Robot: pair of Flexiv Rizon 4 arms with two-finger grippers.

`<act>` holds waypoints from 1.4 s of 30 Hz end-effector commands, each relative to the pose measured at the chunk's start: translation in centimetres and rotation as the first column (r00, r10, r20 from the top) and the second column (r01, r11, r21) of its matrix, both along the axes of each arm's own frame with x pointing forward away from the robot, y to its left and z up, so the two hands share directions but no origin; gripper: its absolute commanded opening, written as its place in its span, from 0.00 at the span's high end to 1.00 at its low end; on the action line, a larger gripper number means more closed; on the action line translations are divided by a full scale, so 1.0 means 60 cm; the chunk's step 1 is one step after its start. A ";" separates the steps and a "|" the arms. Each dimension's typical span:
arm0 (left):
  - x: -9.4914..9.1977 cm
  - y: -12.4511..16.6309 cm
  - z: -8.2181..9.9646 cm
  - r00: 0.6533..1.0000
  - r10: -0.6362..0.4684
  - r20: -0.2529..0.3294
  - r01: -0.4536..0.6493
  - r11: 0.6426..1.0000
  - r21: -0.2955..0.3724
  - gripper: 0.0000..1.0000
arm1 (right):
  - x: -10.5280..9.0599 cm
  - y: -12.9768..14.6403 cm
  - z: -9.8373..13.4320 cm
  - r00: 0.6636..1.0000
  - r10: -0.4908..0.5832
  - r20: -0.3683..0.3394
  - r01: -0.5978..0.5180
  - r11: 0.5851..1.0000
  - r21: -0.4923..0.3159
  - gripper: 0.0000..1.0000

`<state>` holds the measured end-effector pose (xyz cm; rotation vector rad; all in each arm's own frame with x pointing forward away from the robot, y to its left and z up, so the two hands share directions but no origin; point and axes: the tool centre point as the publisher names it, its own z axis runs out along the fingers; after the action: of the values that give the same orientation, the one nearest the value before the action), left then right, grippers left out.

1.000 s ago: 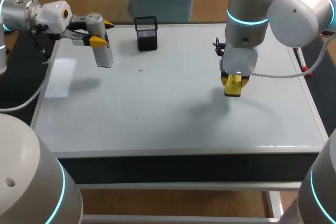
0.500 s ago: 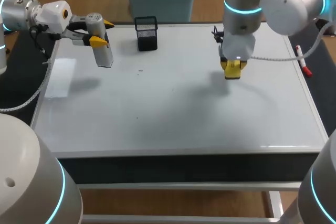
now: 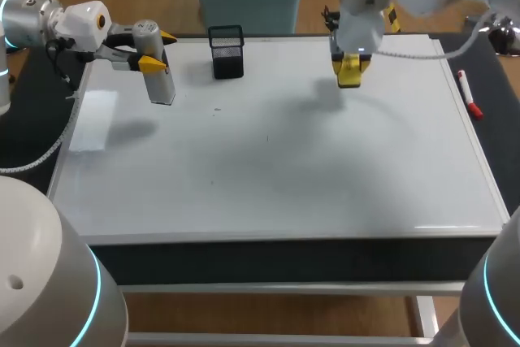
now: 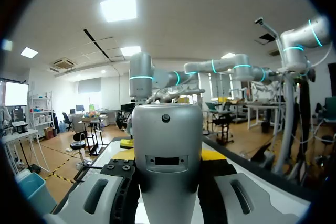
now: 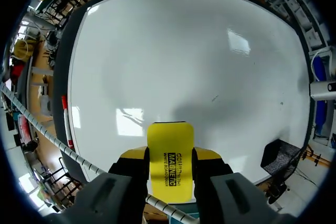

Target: Pick up the inspection probe, press it on each red-marked spot on the whiteboard one by one, put down the probe, pick up the eraser, and wipe off all the red marks.

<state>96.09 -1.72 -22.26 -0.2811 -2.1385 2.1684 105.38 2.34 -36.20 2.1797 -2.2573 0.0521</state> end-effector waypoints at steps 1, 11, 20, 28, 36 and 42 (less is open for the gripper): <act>0.001 0.000 0.002 1.000 -0.002 0.001 0.002 1.000 0.000 1.00 | 0.073 0.006 -0.016 0.991 0.008 -0.131 -0.003 0.999 0.040 1.00; 0.001 0.000 0.002 1.000 -0.002 0.001 0.002 1.000 0.000 1.00 | 0.126 0.031 -0.035 0.986 0.037 -0.165 -0.030 0.999 0.045 1.00; 0.001 0.000 0.002 1.000 -0.002 0.001 0.002 1.000 0.000 1.00 | 0.164 0.043 -0.046 0.982 0.047 -0.183 -0.041 0.998 0.038 1.00; 0.001 0.000 0.002 1.000 -0.002 0.001 0.002 1.000 0.000 1.00 | 0.184 0.047 -0.057 0.979 0.037 -0.200 -0.030 0.999 0.039 1.00; 0.001 0.000 0.002 1.000 -0.002 0.001 0.002 1.000 0.000 1.00 | 0.192 0.052 -0.068 0.976 0.031 -0.214 -0.023 0.999 0.042 1.00; 0.001 0.000 0.002 1.000 -0.002 0.001 0.002 1.000 0.000 1.00 | 0.197 0.055 -0.074 0.974 0.024 -0.225 -0.014 0.999 0.046 1.00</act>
<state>96.09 -1.73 -22.26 -0.2814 -2.1383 2.1684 116.38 5.48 -40.34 2.1447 -2.1744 -0.1648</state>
